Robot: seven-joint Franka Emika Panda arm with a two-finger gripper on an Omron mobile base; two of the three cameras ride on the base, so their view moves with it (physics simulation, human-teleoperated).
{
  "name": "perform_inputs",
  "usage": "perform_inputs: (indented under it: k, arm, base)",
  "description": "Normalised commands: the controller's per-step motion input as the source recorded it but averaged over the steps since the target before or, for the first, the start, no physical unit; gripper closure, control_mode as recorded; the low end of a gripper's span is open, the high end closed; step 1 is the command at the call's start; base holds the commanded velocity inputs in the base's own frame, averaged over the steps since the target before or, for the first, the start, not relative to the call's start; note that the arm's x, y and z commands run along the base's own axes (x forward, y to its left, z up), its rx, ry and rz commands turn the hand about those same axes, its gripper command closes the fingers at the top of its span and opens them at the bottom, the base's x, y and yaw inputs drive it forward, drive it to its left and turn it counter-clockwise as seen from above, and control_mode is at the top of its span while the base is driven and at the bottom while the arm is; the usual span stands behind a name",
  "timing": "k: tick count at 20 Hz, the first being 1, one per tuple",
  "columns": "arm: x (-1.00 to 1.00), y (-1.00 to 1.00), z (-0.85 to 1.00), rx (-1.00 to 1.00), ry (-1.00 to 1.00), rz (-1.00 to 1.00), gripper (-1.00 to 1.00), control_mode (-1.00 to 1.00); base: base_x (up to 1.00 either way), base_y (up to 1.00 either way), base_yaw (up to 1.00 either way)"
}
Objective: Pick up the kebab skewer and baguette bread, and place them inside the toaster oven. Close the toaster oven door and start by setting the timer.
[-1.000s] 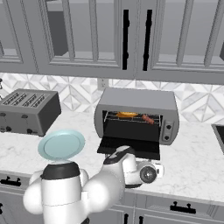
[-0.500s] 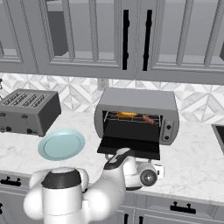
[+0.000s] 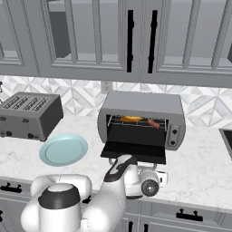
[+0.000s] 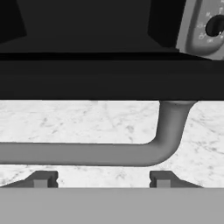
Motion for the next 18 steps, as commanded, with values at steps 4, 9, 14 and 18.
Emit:
perform_inputs:
  k: [4, 9, 14, 18]
  arm:
    - [0.18, 0.01, 0.45, 0.0, -0.13, -0.02, -1.0, -1.0]
    - [0.23, 0.12, 0.46, 0.0, -0.11, -0.03, -1.0, -1.0]
    - [0.25, 0.21, 0.51, 0.0, -0.13, -0.02, -1.0, -1.0]
    - [0.3, 0.29, 0.51, 0.0, -0.14, -0.02, -1.0, -1.0]
  base:
    - [0.0, 0.0, 0.0]
    - [0.0, 0.0, 0.0]
    - [0.0, 0.0, 0.0]
    - [0.0, 0.0, 0.0]
